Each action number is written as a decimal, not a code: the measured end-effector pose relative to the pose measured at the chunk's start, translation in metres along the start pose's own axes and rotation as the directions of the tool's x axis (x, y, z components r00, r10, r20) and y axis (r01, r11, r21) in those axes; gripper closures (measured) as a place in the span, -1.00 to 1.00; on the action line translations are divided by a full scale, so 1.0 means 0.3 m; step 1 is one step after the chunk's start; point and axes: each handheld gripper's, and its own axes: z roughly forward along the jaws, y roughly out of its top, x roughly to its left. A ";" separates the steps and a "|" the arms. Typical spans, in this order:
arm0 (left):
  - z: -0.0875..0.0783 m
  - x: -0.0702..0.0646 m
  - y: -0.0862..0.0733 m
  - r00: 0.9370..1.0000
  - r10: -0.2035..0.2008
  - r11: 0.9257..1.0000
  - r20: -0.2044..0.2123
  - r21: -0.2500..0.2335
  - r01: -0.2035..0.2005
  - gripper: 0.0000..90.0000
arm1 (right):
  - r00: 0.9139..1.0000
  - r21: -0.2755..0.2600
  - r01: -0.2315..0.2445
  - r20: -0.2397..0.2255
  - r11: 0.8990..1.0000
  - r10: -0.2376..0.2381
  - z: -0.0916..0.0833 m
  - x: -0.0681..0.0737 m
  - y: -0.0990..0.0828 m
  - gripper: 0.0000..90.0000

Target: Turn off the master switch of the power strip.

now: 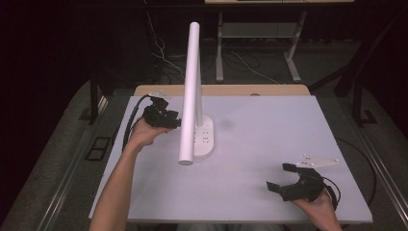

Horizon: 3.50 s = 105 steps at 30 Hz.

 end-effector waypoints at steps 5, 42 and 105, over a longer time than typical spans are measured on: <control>0.006 0.022 -0.005 1.000 -0.027 0.999 -0.011 -0.028 0.026 0.03 | 1.000 -0.007 0.005 0.005 1.000 -0.005 -0.005 -0.002 -0.001 -1.00; 0.143 0.075 -0.025 0.991 -0.130 0.989 -0.037 -0.069 0.128 0.97 | 1.000 -0.019 0.000 0.017 1.000 0.001 -0.025 -0.013 -0.004 -1.00; 0.258 0.051 -0.069 0.970 -0.242 0.970 -0.025 -0.037 0.241 1.00 | 1.000 -0.010 0.022 0.013 1.000 -0.022 -0.026 -0.002 -0.006 -1.00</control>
